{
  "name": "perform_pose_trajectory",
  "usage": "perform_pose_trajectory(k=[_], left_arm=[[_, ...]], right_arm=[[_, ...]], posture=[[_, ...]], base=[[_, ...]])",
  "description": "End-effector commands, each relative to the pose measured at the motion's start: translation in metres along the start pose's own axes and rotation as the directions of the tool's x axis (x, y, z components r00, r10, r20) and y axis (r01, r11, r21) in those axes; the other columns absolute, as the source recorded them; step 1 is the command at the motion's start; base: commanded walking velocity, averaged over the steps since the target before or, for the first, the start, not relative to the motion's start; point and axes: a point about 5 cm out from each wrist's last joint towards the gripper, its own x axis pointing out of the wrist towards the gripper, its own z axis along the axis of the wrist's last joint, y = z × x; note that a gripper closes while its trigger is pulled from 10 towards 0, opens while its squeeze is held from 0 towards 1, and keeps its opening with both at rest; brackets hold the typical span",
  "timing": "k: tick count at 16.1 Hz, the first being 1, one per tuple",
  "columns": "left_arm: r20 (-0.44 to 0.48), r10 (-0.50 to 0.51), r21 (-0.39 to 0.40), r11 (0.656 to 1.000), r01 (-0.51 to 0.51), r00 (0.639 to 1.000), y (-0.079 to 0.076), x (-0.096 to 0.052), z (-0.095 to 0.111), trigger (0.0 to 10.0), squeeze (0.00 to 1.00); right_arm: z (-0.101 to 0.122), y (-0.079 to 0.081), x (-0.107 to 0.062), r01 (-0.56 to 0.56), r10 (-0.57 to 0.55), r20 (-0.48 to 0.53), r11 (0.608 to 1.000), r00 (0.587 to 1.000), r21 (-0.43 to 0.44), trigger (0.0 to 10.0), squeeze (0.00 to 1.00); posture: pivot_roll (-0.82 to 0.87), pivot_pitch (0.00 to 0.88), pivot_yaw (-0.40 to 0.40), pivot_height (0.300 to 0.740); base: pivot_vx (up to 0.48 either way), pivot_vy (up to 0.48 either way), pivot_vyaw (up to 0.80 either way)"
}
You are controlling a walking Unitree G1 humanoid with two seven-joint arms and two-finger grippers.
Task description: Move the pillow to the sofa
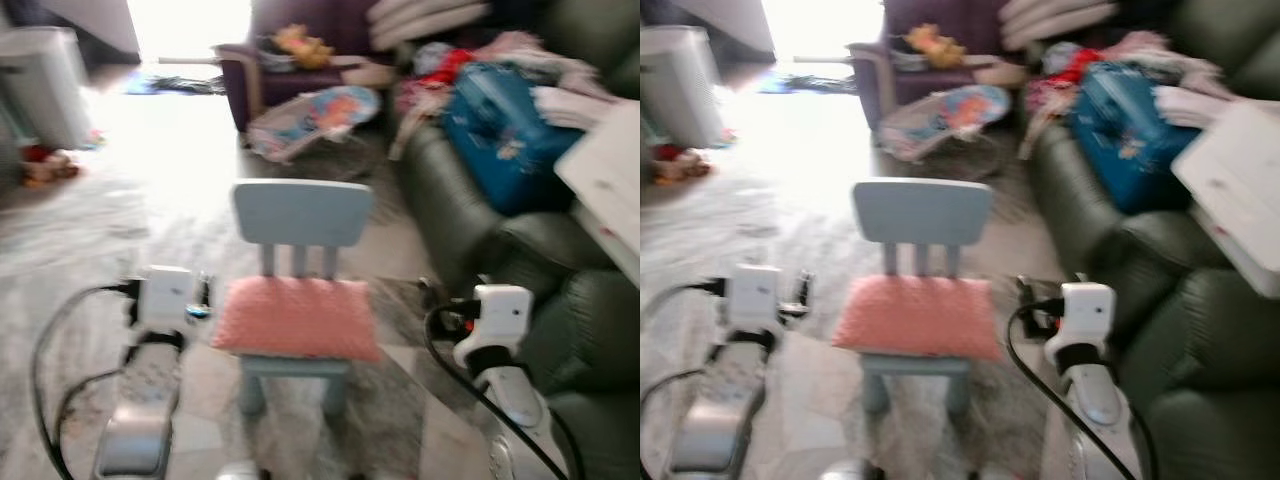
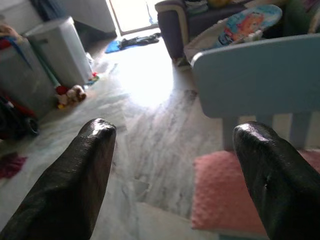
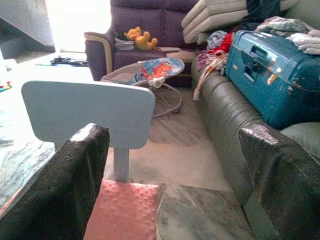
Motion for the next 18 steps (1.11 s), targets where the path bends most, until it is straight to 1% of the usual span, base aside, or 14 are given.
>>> perform_pose_trajectory(k=[1, 4, 8, 9, 11, 14, 15, 18], left_arm=[[0.03, -0.012, 0.0, 1.0, 0.012, 0.999, -0.0055, -0.0008, 0.0067, 10.0, 0.0], [0.036, -0.025, -0.016, 1.0, 0.026, 0.999, -0.0067, -0.0016, 0.0075, 10.0, 0.0], [0.025, -0.039, -0.009, 0.999, 0.039, 0.999, -0.0092, -0.0032, 0.0061, 10.0, 0.0], [0.03, -0.039, 0.004, 0.999, 0.039, 0.999, -0.0086, -0.0027, 0.0068, 10.0, 0.0], [0.041, -0.047, 0.001, 0.999, 0.047, 0.998, -0.009, -0.0027, 0.0088, 10.0, 0.0], [0.049, -0.054, 0.009, 0.999, 0.053, 0.997, -0.0102, -0.0039, 0.0094, 10.0, 0.0], [0.047, -0.065, 0.0, 0.998, 0.065, 0.997, -0.0118, -0.0047, 0.0092, 10.0, 0.0], [0.044, -0.074, -0.019, 0.997, 0.075, 0.996, -0.0137, -0.0056, 0.0089, 10.0, 0.0]], right_arm=[[0.0048, -0.0057, 0.0009, 0.022, -0.022, 0.017, 1.0, 1.0, -0.007, 10.0, 0.0], [0.0049, -0.0059, 0.0012, 0.023, -0.023, 0.017, 1.0, 1.0, -0.007, 10.0, 0.0], [0.0053, -0.0045, 0.0011, 0.014, -0.014, 0.019, 1.0, 1.0, -0.009, 10.0, 0.0], [0.0053, -0.0051, 0.0007, 0.019, -0.019, 0.019, 1.0, 1.0, -0.007, 10.0, 0.0], [0.0055, -0.0054, 0.0005, 0.02, -0.02, 0.019, 1.0, 1.0, -0.007, 10.0, 0.0], [0.0052, -0.0051, -0.0004, 0.018, -0.018, 0.018, 1.0, 1.0, -0.008, 10.0, 0.0], [0.0052, -0.0051, -0.0005, 0.019, -0.019, 0.017, 1.0, 1.0, -0.007, 10.0, 0.0], [0.0048, -0.0051, -0.0003, 0.02, -0.02, 0.016, 1.0, 1.0, -0.008, 10.0, 0.0]], posture=[[0.01, 0.0, -0.024, 0.74], [0.01, 0.0, -0.024, 0.74], [0.0, 0.002, -0.021, 0.74], [0.0, 0.003, -0.02, 0.74], [0.0, 0.004, -0.02, 0.74], [0.0, 0.007, -0.021, 0.74], [0.0, 0.008, -0.021, 0.74], [0.01, 0.01, -0.022, 0.74]], base=[[0.0, 0.0, 0.0], [0.0, 0.0, 0.0], [0.282, 0.389, 0.0], [0.289, 0.386, 0.0], [0.364, 0.309, 0.0], [0.449, 0.0, 0.0], [0.398, 0.0, 0.0], [0.0, 0.0, 0.0]])
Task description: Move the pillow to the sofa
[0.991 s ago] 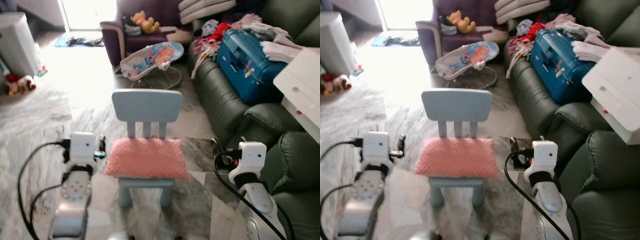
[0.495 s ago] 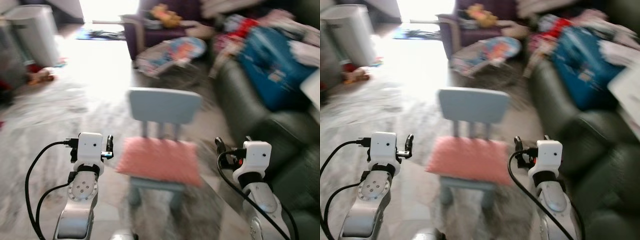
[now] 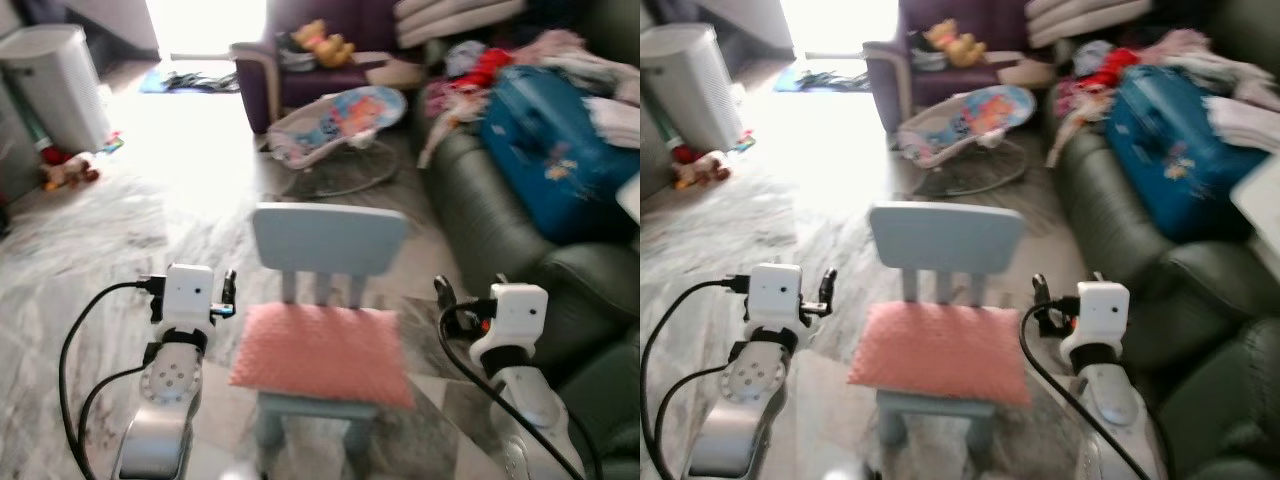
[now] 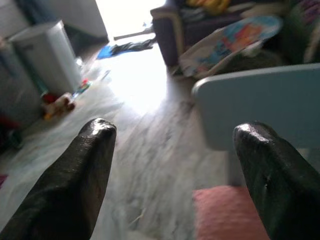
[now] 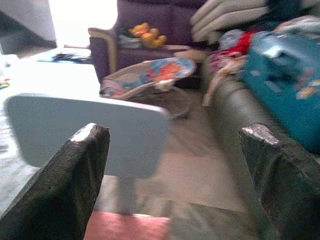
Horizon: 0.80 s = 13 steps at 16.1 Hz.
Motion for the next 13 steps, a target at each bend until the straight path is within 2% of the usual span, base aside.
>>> perform_pose_trajectory(k=[1, 7, 10, 13], left_arm=[[0.007, -0.005, -0.008, 1.0, 0.005, 1.0, -0.0006, -0.0004, 0.002, 10.0, 0.0], [0.016, 0.027, -0.032, 0.999, -0.026, 1.0, 0.0022, -0.0024, 0.0024, 10.0, 0.0], [0.029, 0.013, -0.022, 1.0, -0.012, 1.0, -0.001, -0.0038, 0.0044, 10.0, 0.0], [0.022, 0.025, -0.03, 0.999, -0.024, 0.999, -0.0012, -0.0042, 0.0031, 10.0, 0.0]], right_arm=[[0.0034, -0.0035, 0.0005, 0.013, -0.013, 0.011, 1.0, 1.0, -0.008, 10.0, 0.0], [0.0035, -0.0044, 0.0024, 0.012, -0.012, 0.006, 1.0, 1.0, -0.006, 10.0, 0.0], [0.0038, -0.0046, 0.003, 0.008, -0.008, 0.005, 1.0, 1.0, -0.006, 10.0, 0.0], [0.0047, -0.0047, 0.0036, 0.003, -0.003, 0.005, 1.0, 1.0, -0.009, 10.0, 0.0]], posture=[[0.01, 0.01, -0.024, 0.74], [0.01, 0.012, -0.036, 0.74], [0.02, 0.015, -0.041, 0.74], [0.01, 0.019, -0.043, 0.74]], base=[[0.0, 0.0, 0.0], [0.0, 0.0, 0.0], [0.0, 0.0, -0.76], [0.0, 0.0, -0.14]])
